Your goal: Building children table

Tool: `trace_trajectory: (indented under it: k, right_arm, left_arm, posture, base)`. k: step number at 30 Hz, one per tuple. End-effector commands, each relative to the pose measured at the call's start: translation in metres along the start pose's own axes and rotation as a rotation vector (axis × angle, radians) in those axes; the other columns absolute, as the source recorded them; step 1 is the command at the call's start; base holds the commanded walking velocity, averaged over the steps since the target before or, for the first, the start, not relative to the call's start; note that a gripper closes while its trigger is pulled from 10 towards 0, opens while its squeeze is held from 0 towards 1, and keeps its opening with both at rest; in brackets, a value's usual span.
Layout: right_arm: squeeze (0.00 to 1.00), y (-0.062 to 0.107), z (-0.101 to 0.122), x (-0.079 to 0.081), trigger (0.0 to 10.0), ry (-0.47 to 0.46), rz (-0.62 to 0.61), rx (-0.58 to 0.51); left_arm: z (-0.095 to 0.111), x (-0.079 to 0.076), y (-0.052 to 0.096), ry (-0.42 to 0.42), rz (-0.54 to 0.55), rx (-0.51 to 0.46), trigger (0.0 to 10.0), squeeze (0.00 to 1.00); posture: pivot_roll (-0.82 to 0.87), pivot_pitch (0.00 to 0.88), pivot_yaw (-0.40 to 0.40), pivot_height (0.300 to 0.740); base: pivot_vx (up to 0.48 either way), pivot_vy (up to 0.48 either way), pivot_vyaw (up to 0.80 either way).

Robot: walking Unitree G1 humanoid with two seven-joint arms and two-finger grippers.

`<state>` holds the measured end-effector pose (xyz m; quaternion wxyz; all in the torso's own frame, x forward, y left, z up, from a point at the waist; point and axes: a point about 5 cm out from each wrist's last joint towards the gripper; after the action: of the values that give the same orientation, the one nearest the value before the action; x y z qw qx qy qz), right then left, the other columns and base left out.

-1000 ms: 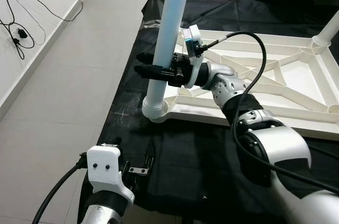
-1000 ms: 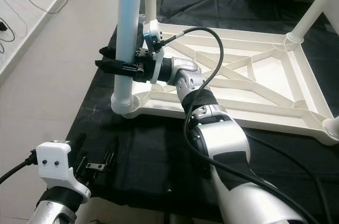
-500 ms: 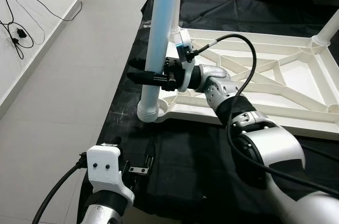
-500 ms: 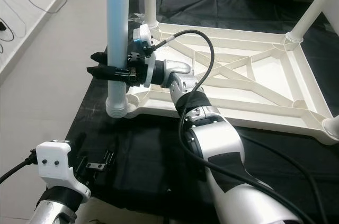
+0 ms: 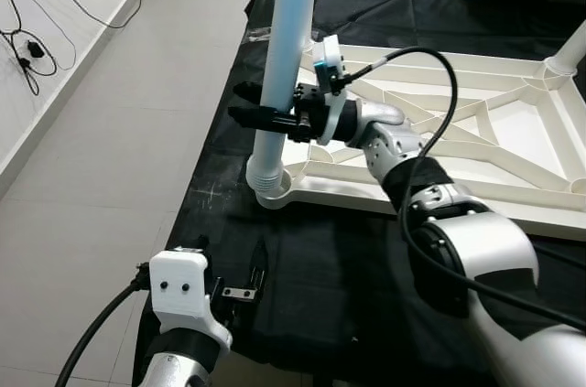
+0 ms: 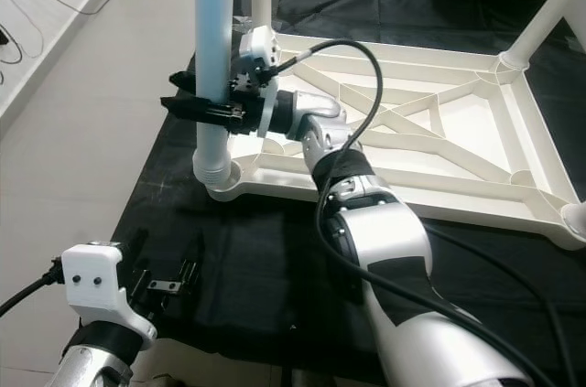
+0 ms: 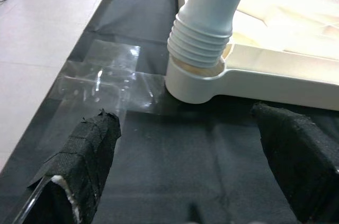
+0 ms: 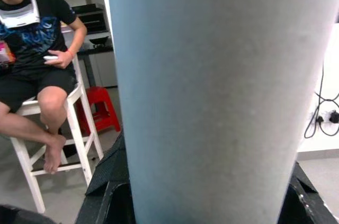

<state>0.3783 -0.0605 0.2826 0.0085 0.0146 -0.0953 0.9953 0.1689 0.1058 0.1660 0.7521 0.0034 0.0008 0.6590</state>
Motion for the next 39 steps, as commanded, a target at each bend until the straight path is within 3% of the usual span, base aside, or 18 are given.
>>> trace_trajectory:
  k: [1,13,25,31,34,39]
  right_arm:
    - [0.0,-0.002,0.002,0.002,10.0,0.009,0.044,0.04]
    - [0.0,-0.001,-0.013,0.004,10.0,0.031,0.07,0.128]
    - [0.0,-0.007,-0.019,0.002,10.0,0.095,-0.003,0.194]
    - [0.0,-0.005,-0.02,0.007,10.0,0.058,0.102,0.204]
    - [0.0,-0.007,-0.026,0.014,10.0,-0.066,0.229,0.212]
    - [0.0,-0.013,-0.034,0.018,10.0,-0.101,0.259,0.238]
  left_arm:
    - [-0.004,-0.002,0.001,0.008,-0.002,0.025,10.0,0.0]
    - [-0.004,-0.001,0.001,0.001,0.001,0.024,10.0,0.0]
    - [-0.004,-0.001,0.001,0.002,0.004,0.026,10.0,0.0]
    - [-0.005,-0.002,0.002,0.003,0.004,0.026,10.0,0.0]
    - [-0.005,-0.002,0.002,0.002,0.003,0.026,10.0,0.0]
    - [-0.005,-0.001,0.002,-0.003,0.004,0.026,10.0,0.0]
  posture:
    - [0.14,0.258,-0.055,0.74]
    - [0.14,0.257,-0.049,0.74]
    - [0.14,0.251,-0.054,0.74]
    - [0.14,0.248,-0.055,0.74]
    - [0.14,0.245,-0.053,0.74]
    - [0.15,0.242,-0.055,0.74]
  base:
    - [0.0,0.0,0.0]
    - [0.0,0.0,0.0]
    - [0.0,0.0,0.0]
    - [0.0,0.0,0.0]
    - [0.0,0.0,0.0]
    - [0.0,0.0,0.0]
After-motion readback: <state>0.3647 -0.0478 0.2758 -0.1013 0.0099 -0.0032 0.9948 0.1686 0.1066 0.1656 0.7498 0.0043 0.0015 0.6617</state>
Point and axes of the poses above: a point about 5 cm out from each wrist's last joint towards the gripper, its own y axis pointing back from the gripper into the wrist, its own z axis along the axis of the wrist's last joint, x = y × z, and after that the axes turned 12 degrees about -y, right-handed
